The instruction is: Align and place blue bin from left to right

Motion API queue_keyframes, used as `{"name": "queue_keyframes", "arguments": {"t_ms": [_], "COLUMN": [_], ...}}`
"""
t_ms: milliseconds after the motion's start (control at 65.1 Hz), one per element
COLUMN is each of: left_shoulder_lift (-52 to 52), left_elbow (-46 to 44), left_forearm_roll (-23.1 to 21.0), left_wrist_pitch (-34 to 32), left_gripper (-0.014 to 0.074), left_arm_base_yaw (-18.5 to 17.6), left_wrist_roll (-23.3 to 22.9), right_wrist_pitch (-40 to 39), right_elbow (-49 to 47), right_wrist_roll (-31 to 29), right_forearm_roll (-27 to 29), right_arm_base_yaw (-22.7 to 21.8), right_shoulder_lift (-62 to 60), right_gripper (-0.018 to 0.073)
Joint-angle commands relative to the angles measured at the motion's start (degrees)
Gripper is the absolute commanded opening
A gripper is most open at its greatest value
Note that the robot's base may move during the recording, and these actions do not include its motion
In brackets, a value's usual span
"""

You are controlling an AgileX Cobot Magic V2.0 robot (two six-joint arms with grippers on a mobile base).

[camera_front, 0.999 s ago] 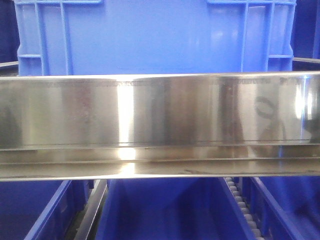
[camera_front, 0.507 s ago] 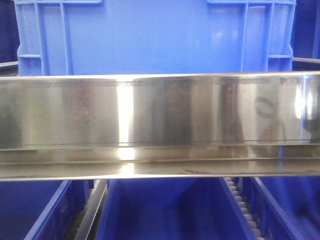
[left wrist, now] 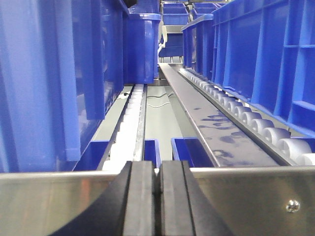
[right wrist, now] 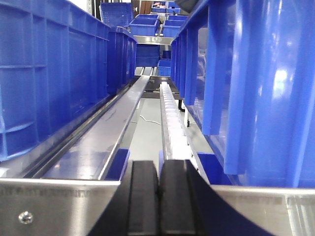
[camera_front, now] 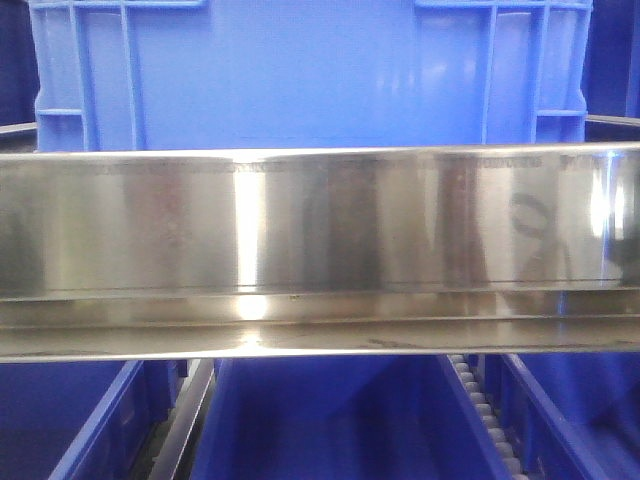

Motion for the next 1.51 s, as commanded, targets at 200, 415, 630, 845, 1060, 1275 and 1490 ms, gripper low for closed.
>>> {"name": "queue_keyframes", "arguments": {"t_ms": [200, 415, 630, 845, 1060, 1275, 1490], "left_shoulder_lift": [-0.25, -0.25, -0.25, 3.87, 16.34, 31.34, 45.12], "left_elbow": [-0.21, -0.39, -12.75, -24.72, -34.0, -47.18, -62.28], "left_forearm_roll": [0.15, -0.29, -0.29, 1.71, 1.71, 1.71, 1.71], "left_wrist_pitch": [-0.82, -10.12, 3.91, 10.92, 13.78, 20.97, 26.08], "left_gripper": [-0.0111, -0.0111, -0.0111, -0.0111, -0.0111, -0.0111, -0.0111], "left_arm_base_yaw": [0.17, 0.13, 0.13, 0.13, 0.13, 0.13, 0.13], "left_wrist_roll": [0.15, 0.15, 0.15, 0.15, 0.15, 0.15, 0.15], "right_wrist_pitch": [-1.78, -10.22, -1.74, 9.62, 11.95, 13.22, 16.72], "right_elbow": [-0.05, -0.05, -9.98, -21.44, -29.3, -39.15, -52.13], "right_wrist_roll": [-0.52, -0.41, -0.41, -0.41, -0.41, -0.41, -0.41], "right_forearm_roll": [-0.29, -0.29, -0.29, -0.29, -0.29, -0.29, -0.29], "right_arm_base_yaw": [-0.19, -0.19, -0.19, -0.19, -0.19, -0.19, -0.19], "right_shoulder_lift": [-0.16, -0.16, -0.16, 1.55, 10.9, 24.36, 37.63], "right_gripper": [-0.0083, -0.0083, -0.0083, -0.0083, -0.0083, -0.0083, -0.0083]}}
